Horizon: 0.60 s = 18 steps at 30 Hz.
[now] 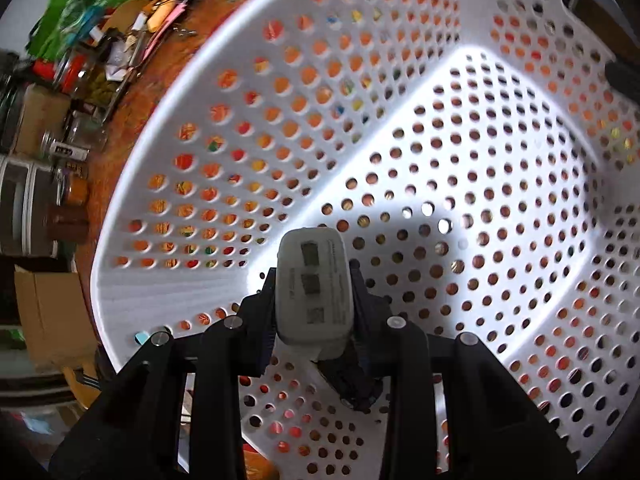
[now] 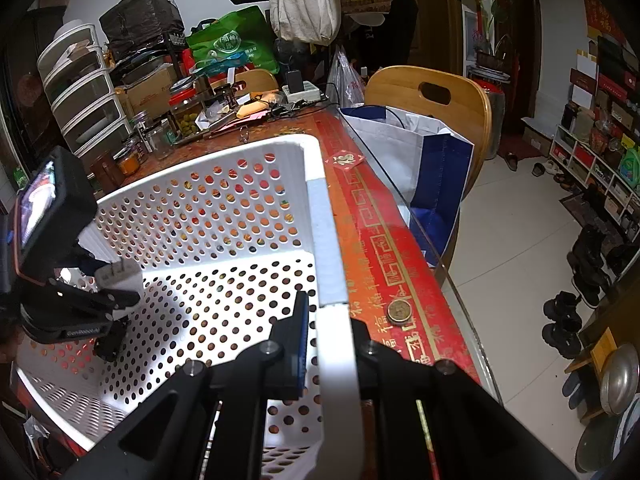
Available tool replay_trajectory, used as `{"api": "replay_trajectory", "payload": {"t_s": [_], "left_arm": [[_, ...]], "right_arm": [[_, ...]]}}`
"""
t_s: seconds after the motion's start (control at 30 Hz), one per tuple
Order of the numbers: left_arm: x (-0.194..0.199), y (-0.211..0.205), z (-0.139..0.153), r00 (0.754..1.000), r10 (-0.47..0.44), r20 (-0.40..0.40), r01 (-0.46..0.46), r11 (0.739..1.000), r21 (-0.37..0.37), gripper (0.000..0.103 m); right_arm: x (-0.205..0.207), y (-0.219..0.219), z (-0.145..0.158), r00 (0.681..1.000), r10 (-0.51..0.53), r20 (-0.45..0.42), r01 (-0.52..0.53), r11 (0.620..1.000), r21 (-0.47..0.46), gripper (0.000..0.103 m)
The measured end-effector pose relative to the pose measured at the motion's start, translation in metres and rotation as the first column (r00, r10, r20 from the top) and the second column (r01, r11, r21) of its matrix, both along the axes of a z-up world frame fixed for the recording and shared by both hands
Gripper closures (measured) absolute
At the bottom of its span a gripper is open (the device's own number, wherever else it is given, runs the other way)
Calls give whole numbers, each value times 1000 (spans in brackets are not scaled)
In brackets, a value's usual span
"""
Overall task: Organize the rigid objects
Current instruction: 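Lower the white charger into the basket and open the left tool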
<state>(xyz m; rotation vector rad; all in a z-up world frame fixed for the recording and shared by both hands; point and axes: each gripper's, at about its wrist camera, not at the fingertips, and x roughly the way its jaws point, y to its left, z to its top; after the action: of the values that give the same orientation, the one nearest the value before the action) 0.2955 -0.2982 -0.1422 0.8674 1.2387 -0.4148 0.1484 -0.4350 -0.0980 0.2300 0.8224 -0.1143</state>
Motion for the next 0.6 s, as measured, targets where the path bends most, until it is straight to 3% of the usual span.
{"api": "replay_trajectory", "payload": {"t_s": [0.1,0.17,0.3,0.47,0.6], "left_arm": [[2,-3,-10,999,-19,-42,21,999,36,63],[1,-5,-12,998,-29,-50,31,999,39,42],[-7,-3,14,995,-48,88,50,999,-16,25],[-14,24,69,974,28,224,10,986,-166,13],[-18,62,123,949,112,295,-13,947,-320,12]], "right_arm": [[0,0,0,1000,1,-2,-1,1000,-2,95],[0,0,0,1000,1,-2,-1,1000,-2,95],[0,0,0,1000,-2,-7,2,1000,-4,95],[0,0,0,1000,-6,-12,6,1000,-14,95],[-2,1,0,1000,-7,-14,6,1000,-19,95]]}}
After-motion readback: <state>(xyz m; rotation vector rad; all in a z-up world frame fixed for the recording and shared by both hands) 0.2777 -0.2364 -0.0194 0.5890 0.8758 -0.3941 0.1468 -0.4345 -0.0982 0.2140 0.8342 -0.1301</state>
